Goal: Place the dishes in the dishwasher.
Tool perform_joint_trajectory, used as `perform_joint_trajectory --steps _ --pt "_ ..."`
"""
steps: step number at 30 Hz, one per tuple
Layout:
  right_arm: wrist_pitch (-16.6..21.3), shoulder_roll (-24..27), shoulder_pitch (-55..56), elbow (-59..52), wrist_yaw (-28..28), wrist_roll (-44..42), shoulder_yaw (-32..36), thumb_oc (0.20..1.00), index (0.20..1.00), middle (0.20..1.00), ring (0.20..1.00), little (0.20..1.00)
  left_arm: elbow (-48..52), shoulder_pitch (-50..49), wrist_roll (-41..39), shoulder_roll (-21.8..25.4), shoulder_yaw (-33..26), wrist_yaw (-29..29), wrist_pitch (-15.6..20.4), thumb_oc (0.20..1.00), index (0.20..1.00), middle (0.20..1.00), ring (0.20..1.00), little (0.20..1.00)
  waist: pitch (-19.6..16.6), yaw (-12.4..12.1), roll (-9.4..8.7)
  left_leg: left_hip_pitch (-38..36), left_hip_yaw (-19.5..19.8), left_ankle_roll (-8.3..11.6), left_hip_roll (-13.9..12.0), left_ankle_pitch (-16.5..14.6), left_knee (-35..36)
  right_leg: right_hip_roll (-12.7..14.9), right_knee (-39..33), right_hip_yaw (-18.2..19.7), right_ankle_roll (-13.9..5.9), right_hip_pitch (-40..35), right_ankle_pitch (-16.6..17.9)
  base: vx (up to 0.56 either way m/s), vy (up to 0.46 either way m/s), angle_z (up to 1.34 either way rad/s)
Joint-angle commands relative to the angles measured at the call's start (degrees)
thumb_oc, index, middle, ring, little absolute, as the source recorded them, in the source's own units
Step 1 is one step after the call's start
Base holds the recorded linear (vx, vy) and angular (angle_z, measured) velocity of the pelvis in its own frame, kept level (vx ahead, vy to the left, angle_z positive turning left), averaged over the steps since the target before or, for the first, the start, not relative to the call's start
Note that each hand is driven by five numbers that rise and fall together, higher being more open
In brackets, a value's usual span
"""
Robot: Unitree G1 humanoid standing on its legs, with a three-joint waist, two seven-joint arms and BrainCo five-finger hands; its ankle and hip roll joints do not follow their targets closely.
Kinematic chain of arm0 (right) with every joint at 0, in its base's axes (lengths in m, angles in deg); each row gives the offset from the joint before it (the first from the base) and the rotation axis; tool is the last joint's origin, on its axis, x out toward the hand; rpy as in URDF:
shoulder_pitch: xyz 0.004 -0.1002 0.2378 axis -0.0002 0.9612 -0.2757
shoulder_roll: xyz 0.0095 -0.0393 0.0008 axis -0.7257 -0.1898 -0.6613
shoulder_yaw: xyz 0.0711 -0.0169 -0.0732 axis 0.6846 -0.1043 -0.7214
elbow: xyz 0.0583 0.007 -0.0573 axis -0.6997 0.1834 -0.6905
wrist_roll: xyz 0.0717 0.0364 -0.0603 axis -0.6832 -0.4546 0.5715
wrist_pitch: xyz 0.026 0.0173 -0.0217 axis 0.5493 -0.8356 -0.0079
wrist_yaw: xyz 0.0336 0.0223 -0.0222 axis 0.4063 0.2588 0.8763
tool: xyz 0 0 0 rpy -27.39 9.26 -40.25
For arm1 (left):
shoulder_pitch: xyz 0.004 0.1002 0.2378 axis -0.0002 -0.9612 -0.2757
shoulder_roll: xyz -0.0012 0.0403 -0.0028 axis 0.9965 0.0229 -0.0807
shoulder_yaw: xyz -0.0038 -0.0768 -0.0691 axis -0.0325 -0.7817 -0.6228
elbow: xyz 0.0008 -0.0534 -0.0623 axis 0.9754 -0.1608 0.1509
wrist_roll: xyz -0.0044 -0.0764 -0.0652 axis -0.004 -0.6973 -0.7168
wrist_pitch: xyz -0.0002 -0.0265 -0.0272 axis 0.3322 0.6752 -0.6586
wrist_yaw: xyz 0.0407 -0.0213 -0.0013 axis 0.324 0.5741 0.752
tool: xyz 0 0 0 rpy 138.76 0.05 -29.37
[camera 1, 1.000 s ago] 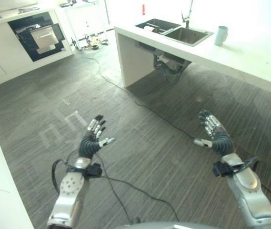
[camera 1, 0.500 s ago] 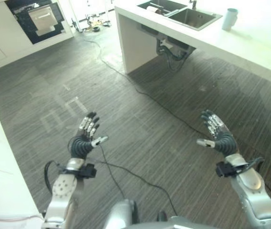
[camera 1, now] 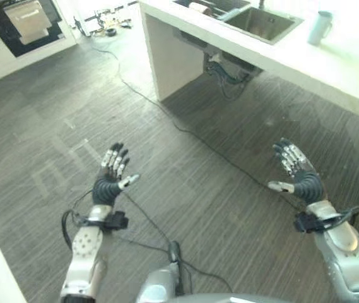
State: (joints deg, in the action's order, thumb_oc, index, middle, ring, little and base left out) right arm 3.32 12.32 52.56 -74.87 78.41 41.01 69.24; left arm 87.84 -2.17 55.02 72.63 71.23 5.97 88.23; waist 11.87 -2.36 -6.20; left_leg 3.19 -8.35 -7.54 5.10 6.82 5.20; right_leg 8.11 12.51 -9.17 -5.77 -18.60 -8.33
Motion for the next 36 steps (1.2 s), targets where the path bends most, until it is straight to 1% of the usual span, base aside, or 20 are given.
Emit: perform_joint_trajectory --steps 1,3,5,6,7,8,10,12,15,20,23,27,28,29,30,31,32,33,35,36 --pt "3.4 0.7 -1.0 0.7 -2.3 0.7 1.0 1.000 1.000 1.000 1.000 1.000 4.2 -3.6 -0.1 3.1 -2.1 1.3 2.0 1.000 1.000 1.000 1.000 1.000 -6.9 -2.2 1.70 2.6 1.4 4.54 -5.1 -5.2 -3.0 2.2 4.1 0.3 -1.84 5.5 6.0 0.43 0.507 0.78" --pt "2.7 -0.7 -0.3 -0.2 -2.5 1.7 0.9 1.000 1.000 1.000 1.000 1.000 4.7 -3.7 0.7 3.0 -1.9 1.7 1.1 1.000 1.000 1.000 1.000 1.000 -7.6 -2.2 2.63 0.8 2.7 2.31 -2.7 -6.8 -2.7 3.9 21.2 1.2 -2.05 10.7 12.9 0.34 0.406 0.44" --pt "2.3 -1.3 0.2 -0.8 -2.2 2.4 -0.2 1.000 1.000 1.000 1.000 1.000 4.8 -4.0 1.8 2.6 -1.5 0.9 0.9 1.000 1.000 1.000 1.000 1.000 -7.1 -1.0 4.37 -1.7 3.8 1.33 -2.2 -8.1 -2.6 3.0 33.1 3.3 -1.13 19.5 14.6 0.31 0.355 0.53" --pt "2.6 -1.1 0.2 -0.3 -2.3 3.5 -1.4 1.000 1.000 1.000 1.000 1.000 4.4 -4.0 2.4 2.4 -0.8 0.0 1.2 1.000 1.000 1.000 1.000 1.000 -6.1 0.5 4.93 -4.1 4.7 1.28 -1.8 -8.7 -2.1 -0.2 36.3 4.9 0.11 26.7 12.4 0.30 0.264 0.18" --pt "3.0 -0.5 0.5 0.0 -2.6 3.9 -1.5 1.000 1.000 1.000 1.000 1.000 4.4 -3.8 1.8 2.6 -0.7 0.1 1.0 1.000 1.000 1.000 1.000 1.000 -6.0 0.7 5.14 -4.2 5.2 1.41 -1.8 -8.5 -2.0 -2.3 34.0 4.4 0.76 28.1 10.8 0.42 0.101 0.01" --pt "3.5 0.6 1.2 0.1 -2.8 3.0 -1.1 1.000 1.000 1.000 1.000 1.000 4.3 -3.3 1.0 2.9 -0.4 1.2 0.9 1.000 1.000 1.000 1.000 1.000 -5.2 1.5 4.49 -5.2 7.4 1.38 -0.6 -8.7 -1.9 -4.1 25.4 2.3 0.86 28.8 8.5 0.38 -0.015 0.43" --pt "4.3 1.0 1.6 0.6 -2.6 2.1 -0.4 1.000 1.000 1.000 1.000 1.000 4.4 -3.1 1.0 3.2 -0.4 1.9 0.9 1.000 1.000 1.000 1.000 1.000 -4.3 2.2 4.01 -7.0 8.2 1.65 -0.3 -9.6 -1.3 -3.8 17.8 0.6 0.64 29.8 9.0 0.35 -0.071 1.16" --pt "5.7 1.9 2.3 1.3 -2.1 0.2 0.9 1.000 1.000 1.000 1.000 1.000 5.0 -3.6 0.4 3.8 -0.4 2.3 0.9 1.000 1.000 1.000 1.000 1.000 -2.7 3.6 3.75 -9.8 9.7 2.37 -0.3 -11.2 -0.6 -4.8 2.9 0.7 0.43 30.0 7.9 0.43 -0.151 0.57" --pt "5.2 2.7 2.1 1.2 -3.4 -0.1 0.9 1.000 1.000 1.000 1.000 1.000 4.9 -3.6 0.3 3.8 1.0 1.8 1.0 1.000 1.000 1.000 1.000 1.000 -2.1 5.2 4.16 -12.8 11.0 2.86 -0.3 -12.6 -0.4 -5.2 -7.7 2.1 -0.72 31.6 11.8 0.41 -0.156 0.47" --pt "4.3 3.9 0.3 2.2 -5.6 -0.5 -0.6 1.000 1.000 1.000 1.000 1.000 5.1 -3.9 0.7 3.8 2.6 0.8 1.5 1.000 1.000 1.000 1.000 1.000 -4.3 5.7 3.58 -17.0 11.2 2.97 -0.2 -17.1 -1.0 -4.8 -12.5 1.7 -0.67 28.4 15.5 0.44 -0.215 0.38" --pt "3.7 4.2 -0.2 2.2 -5.5 -0.4 -0.6 1.000 1.000 1.000 1.000 1.000 5.3 -3.7 0.2 3.7 2.4 0.5 0.4 1.000 1.000 1.000 1.000 1.000 -6.0 6.2 3.62 -18.7 10.4 3.57 -0.6 -18.7 -1.9 -5.3 -14.3 1.7 0.14 25.8 15.4 0.36 -0.200 0.30" --pt "3.6 5.2 0.6 -0.2 -5.7 0.0 1.3 1.000 1.000 1.000 1.000 1.000 7.1 -4.2 0.0 3.5 2.3 1.1 -0.2 1.000 1.000 1.000 1.000 1.000 -7.3 7.2 4.51 -15.6 7.0 7.41 -3.4 -12.4 -13.9 -7.1 -15.6 2.3 2.87 21.6 12.9 0.31 -0.244 -0.21" --pt "3.4 5.7 0.9 -0.6 -5.3 -0.1 2.1 1.000 1.000 1.000 1.000 1.000 6.9 -4.1 -0.1 3.1 2.5 0.8 0.6 1.000 1.000 1.000 1.000 1.000 -7.3 7.8 4.51 -13.3 6.4 9.31 -4.5 -7.8 -23.1 -7.6 -15.9 3.0 4.01 20.4 12.0 0.20 -0.202 -0.55" --pt "3.3 5.7 0.9 -0.7 -5.2 -0.2 2.2 1.000 1.000 1.000 1.000 1.000 6.8 -4.0 -0.1 3.1 2.6 0.8 0.8 1.000 1.000 1.000 1.000 1.000 -7.4 7.8 4.58 -12.7 6.4 9.53 -4.7 -7.6 -24.1 -7.7 -16.1 3.1 4.16 20.3 12.0 0.21 -0.231 -0.55" --pt "2.9 6.2 0.9 -0.8 -4.7 -1.0 2.7 1.000 1.000 1.000 1.000 1.000 7.1 -4.0 0.0 2.7 2.7 0.3 1.7 1.000 1.000 1.000 1.000 1.000 -6.8 7.7 3.59 -8.1 6.0 10.20 -4.0 -5.0 -34.8 -7.1 -15.9 4.1 5.10 18.8 11.2 0.16 -0.181 -0.59" --pt "3.1 6.4 1.0 -0.9 -4.2 -1.2 3.2 1.000 1.000 1.000 1.000 1.000 7.4 -4.2 0.2 2.3 2.7 -0.1 2.5 1.000 1.000 1.000 1.000 1.000 -6.3 7.3 2.79 -3.1 6.3 10.11 -2.8 -4.8 -42.6 -6.7 -15.9 5.0 5.71 17.8 10.9 0.14 -0.165 -0.55" --pt "3.2 6.4 1.1 -0.9 -4.2 -1.2 3.3 1.000 1.000 1.000 1.000 1.000 7.5 -4.3 0.3 2.3 2.7 -0.2 2.7 1.000 1.000 1.000 1.000 1.000 -6.3 7.3 2.90 -1.9 6.4 10.07 -2.9 -5.1 -44.2 -6.8 -15.8 5.1 5.81 17.8 10.9 0.15 -0.153 -0.44" --pt "3.4 6.7 1.1 -1.4 -4.1 -1.0 4.2 1.000 1.000 1.000 1.000 1.000 8.3 -4.2 0.8 1.8 2.8 -0.2 4.6 1.000 1.000 1.000 1.000 1.000 -5.3 6.5 1.52 5.5 6.5 8.95 -2.6 -5.9 -50.5 -6.1 -15.9 6.0 6.44 16.4 10.7 0.13 -0.114 -0.39" --pt "3.4 7.1 0.4 -1.7 -4.8 -1.5 4.5 1.000 1.000 1.000 1.000 1.000 9.0 -3.7 1.5 1.7 2.7 -0.6 6.1 1.000 1.000 1.000 1.000 1.000 -4.7 5.5 0.97 9.9 6.3 7.63 -3.5 -7.5 -47.8 -6.5 -16.3 6.8 6.33 15.5 10.4 0.20 -0.079 -0.39" --pt "3.0 7.7 -0.3 -2.1 -4.7 -2.6 4.8 1.000 1.000 1.000 1.000 1.000 10.1 -3.8 2.0 2.0 1.9 -0.7 7.1 1.000 1.000 1.000 1.000 1.000 -4.4 5.0 0.65 9.0 5.5 7.28 -5.0 -7.9 -41.6 -7.0 -16.6 8.1 5.98 14.7 9.5 0.25 0.013 -0.69"
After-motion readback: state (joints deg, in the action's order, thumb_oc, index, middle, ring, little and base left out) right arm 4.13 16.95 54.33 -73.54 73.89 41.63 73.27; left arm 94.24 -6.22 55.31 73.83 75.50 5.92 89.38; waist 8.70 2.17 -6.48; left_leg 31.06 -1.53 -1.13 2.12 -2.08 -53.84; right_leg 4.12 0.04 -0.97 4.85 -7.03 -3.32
